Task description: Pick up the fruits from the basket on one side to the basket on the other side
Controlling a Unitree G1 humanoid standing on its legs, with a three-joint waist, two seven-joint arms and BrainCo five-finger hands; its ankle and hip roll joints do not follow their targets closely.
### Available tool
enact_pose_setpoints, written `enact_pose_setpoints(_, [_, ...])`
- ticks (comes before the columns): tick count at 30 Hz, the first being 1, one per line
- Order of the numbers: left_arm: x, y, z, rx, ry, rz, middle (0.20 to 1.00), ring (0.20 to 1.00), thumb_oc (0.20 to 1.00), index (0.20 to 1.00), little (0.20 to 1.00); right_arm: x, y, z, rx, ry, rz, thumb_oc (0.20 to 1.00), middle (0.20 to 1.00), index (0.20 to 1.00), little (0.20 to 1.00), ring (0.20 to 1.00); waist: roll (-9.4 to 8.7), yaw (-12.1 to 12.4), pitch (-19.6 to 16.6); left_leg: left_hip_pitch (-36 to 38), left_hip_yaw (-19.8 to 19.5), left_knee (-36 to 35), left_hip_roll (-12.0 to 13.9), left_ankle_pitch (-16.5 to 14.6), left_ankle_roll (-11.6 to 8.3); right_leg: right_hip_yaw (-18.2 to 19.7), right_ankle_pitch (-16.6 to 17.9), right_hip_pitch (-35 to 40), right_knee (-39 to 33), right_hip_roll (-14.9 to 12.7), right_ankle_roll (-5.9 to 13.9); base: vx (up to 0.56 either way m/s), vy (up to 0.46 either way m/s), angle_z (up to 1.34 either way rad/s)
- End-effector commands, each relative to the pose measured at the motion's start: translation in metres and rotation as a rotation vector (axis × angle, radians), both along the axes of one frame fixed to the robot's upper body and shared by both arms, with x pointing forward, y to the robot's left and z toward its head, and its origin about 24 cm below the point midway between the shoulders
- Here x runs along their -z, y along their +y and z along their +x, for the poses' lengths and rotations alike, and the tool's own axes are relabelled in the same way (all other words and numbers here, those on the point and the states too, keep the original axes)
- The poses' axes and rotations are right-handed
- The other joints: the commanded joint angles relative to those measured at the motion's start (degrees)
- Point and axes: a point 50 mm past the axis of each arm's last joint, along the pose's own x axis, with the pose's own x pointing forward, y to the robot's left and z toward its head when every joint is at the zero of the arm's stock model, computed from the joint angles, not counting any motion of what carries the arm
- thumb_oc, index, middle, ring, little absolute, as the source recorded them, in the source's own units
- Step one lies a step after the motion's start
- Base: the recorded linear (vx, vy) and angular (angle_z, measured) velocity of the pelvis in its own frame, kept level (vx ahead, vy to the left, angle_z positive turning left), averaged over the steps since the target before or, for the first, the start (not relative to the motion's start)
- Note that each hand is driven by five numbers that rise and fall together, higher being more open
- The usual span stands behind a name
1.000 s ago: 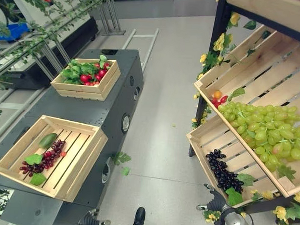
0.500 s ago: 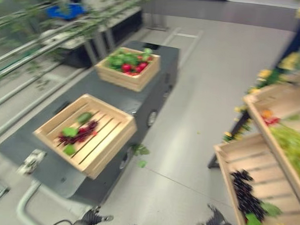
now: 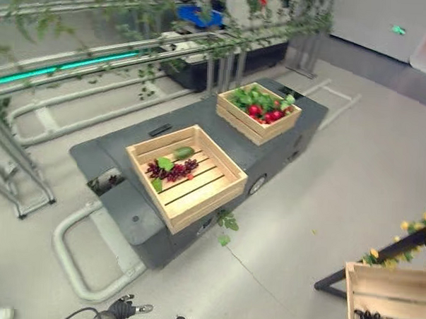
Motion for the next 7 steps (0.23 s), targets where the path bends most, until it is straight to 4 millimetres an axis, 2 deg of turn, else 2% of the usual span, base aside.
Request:
enact_pose_setpoints(1, [0.004, -0.006, -0.006, -0.047, 0.006, -0.044, 1.000, 1.000, 1.000, 1.000, 1.000, -0.004, -0.012, 0.011, 0.032, -0.034, -0.028, 1.000, 1.000, 1.000, 1.000, 1.000, 0.46, 0.11, -1.17, 2.60, -0.34, 0.13, -2.38, -7.56, -2.52, 0.56, 7.26, -2.27, -8.75, 1.84, -0.63, 0.05, 0.007, 0.94])
enact_pose_setpoints(4, [0.007, -0.005, -0.016, -0.065, 0.042, -0.048, 1.000, 1.000, 1.000, 1.000, 1.000, -0.004, -0.012, 0.009, 0.029, -0.022, -0.022, 1.000, 1.000, 1.000, 1.000, 1.000, 0.08, 0.54, -2.08, 1.91, -2.01, 1.23, -3.62, -7.20, -2.50, 3.71, 7.80, -0.44, -11.14, 1.88, -1.11, 0.06, 0.016, 0.81])
enact_pose_setpoints(5, [0.007, -0.005, -0.016, -0.065, 0.042, -0.048, 1.000, 1.000, 1.000, 1.000, 1.000, -0.004, -0.012, 0.009, 0.029, -0.022, -0.022, 1.000, 1.000, 1.000, 1.000, 1.000, 0.07, 0.50, -2.05, 1.95, -2.04, 1.24, -3.65, -7.20, -2.48, 3.68, 7.78, -0.37, -11.17, 1.85, -1.11, 0.10, -0.046, 0.94])
enact_pose_setpoints(6, [0.010, -0.006, -0.029, -0.110, 0.074, -0.058, 1.000, 1.000, 1.000, 1.000, 1.000, -0.004, -0.013, 0.009, 0.021, -0.016, -0.022, 1.000, 1.000, 1.000, 1.000, 1.000, 0.16, 1.18, -2.96, 2.43, -2.03, 1.08, -3.58, -7.55, -2.50, 3.56, 8.41, 1.42, -12.89, 1.70, -1.10, 0.07, -0.059, 0.82])
enact_pose_setpoints(7, [0.010, -0.006, -0.029, -0.110, 0.075, -0.058, 1.000, 1.000, 1.000, 1.000, 1.000, -0.004, -0.013, 0.009, 0.021, -0.016, -0.022, 1.000, 1.000, 1.000, 1.000, 1.000, 0.17, 1.20, -2.91, 2.52, -2.01, 1.08, -3.58, -7.57, -2.49, 3.59, 8.48, 1.58, -13.05, 1.69, -1.10, 0.11, -0.089, 0.57])
